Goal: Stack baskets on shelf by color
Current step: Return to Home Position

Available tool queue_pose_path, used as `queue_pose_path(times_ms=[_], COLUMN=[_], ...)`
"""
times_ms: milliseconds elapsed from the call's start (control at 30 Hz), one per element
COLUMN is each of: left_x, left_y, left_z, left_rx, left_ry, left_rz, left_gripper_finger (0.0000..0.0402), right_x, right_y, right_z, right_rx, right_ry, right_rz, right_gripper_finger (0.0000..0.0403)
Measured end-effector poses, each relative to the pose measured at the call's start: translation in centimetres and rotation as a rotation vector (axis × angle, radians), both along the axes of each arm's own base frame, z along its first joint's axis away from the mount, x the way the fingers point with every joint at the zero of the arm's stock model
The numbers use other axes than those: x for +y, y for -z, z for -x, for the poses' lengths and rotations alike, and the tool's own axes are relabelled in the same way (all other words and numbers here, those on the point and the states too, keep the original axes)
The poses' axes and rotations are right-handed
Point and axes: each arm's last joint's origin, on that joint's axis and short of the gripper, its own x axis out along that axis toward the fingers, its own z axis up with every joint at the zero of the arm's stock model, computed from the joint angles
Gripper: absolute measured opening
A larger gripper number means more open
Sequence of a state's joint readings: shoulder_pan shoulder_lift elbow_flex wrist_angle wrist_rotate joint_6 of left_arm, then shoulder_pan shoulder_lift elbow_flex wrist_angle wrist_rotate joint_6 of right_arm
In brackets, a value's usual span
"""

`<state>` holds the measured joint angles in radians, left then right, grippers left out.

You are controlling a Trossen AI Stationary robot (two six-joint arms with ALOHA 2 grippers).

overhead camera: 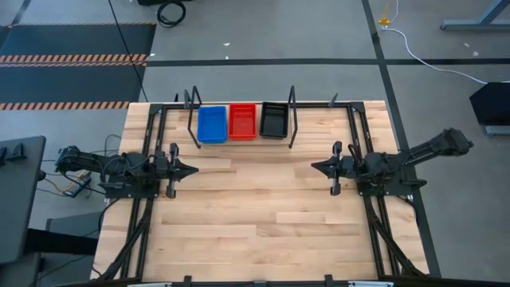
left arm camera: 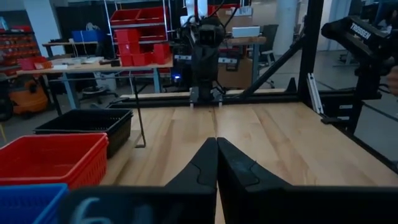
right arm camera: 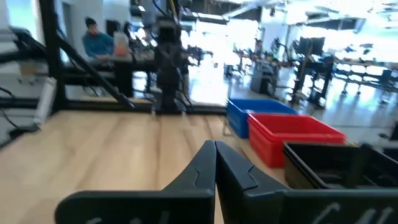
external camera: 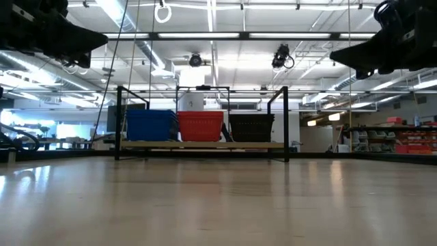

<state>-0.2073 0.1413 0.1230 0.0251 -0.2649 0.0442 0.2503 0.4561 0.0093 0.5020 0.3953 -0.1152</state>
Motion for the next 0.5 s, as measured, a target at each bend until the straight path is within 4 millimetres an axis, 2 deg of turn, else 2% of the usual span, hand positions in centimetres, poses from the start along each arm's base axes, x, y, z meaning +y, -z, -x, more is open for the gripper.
queue_pose_path(times_ms=[200,367,500], left_x=[0.0,0.2,0.4], left_y=[0.1,1.9,2.4], left_z=[0.0,-0.4,-0.5], left_rx=[0.004,-0.076,-0.046], left_ry=[-0.001,-0.012,0.02], left_rz=[-0.045,-0.08,-0.055], left_gripper_finger=[0.0004,0.0004,0.0004], right_x=[-1.0,-1.3,-1.6], right_y=[0.4,0.0,-0.1], right_z=[-0.2,-0.3,-0.2], right_rx=[0.039,0.0,-0.007], right_ry=[0.032,-0.058,-0.083], right_rz=[-0.005,-0.006,-0.023], right_gripper_finger=[0.0006,0.0006,0.0006])
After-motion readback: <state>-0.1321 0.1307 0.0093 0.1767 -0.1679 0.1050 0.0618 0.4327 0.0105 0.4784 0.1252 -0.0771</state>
